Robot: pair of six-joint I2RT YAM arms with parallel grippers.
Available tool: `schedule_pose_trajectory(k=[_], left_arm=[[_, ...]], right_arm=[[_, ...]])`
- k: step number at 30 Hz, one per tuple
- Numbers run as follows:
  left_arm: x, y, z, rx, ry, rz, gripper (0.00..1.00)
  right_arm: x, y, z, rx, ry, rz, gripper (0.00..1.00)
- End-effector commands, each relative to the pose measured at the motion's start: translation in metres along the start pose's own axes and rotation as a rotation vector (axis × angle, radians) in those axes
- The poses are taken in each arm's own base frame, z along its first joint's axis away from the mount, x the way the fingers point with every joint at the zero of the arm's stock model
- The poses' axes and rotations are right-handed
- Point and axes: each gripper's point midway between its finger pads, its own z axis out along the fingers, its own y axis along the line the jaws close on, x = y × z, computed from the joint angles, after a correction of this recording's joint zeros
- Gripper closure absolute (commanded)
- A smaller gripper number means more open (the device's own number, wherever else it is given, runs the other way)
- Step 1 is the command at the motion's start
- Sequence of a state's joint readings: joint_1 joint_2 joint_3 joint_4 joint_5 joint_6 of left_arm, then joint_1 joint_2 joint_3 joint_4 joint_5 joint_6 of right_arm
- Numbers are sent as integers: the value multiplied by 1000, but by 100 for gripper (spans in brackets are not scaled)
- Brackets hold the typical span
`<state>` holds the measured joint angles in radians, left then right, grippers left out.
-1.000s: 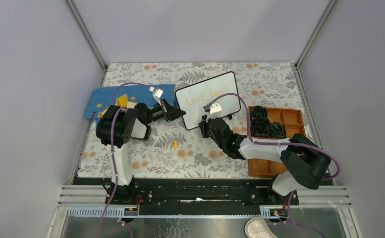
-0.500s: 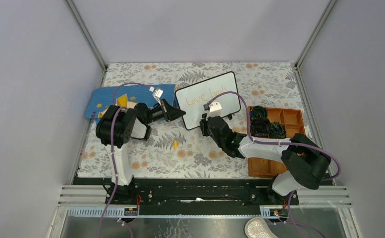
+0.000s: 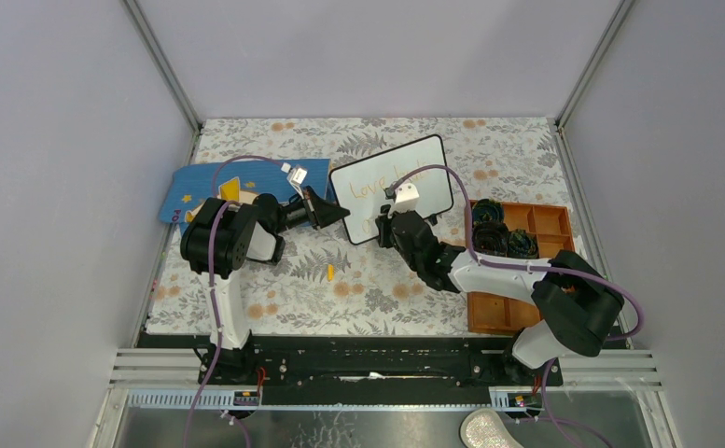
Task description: Write a sentence on the whiteboard
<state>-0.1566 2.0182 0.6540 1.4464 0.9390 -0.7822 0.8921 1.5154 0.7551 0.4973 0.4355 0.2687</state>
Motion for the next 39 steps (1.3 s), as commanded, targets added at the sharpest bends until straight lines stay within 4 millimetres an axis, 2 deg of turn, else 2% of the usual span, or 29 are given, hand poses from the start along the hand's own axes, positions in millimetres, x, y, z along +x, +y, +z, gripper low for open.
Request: schedule_pose_trajectory(k=[1, 15, 23, 26, 33, 39], left_arm=[[15, -1, -1, -5, 50, -61, 100], [15, -1, -1, -5, 50, -61, 100], [15, -1, -1, -6, 51, -61, 100], [15, -1, -1, -7, 51, -61, 100], [15, -1, -1, -7, 49, -58, 100], [14, -2, -1, -5, 50, -56, 100]], right_arm=[[-36, -7, 4, 41, -89, 23, 100], [-1, -12, -3, 18, -15, 19, 100], [6, -14, -7, 13, -1, 27, 100], [-2, -14, -12, 5, -26, 45, 100], [-42, -13, -26, 0, -123, 83, 100], [-59, -16, -21, 3, -146, 105, 100]])
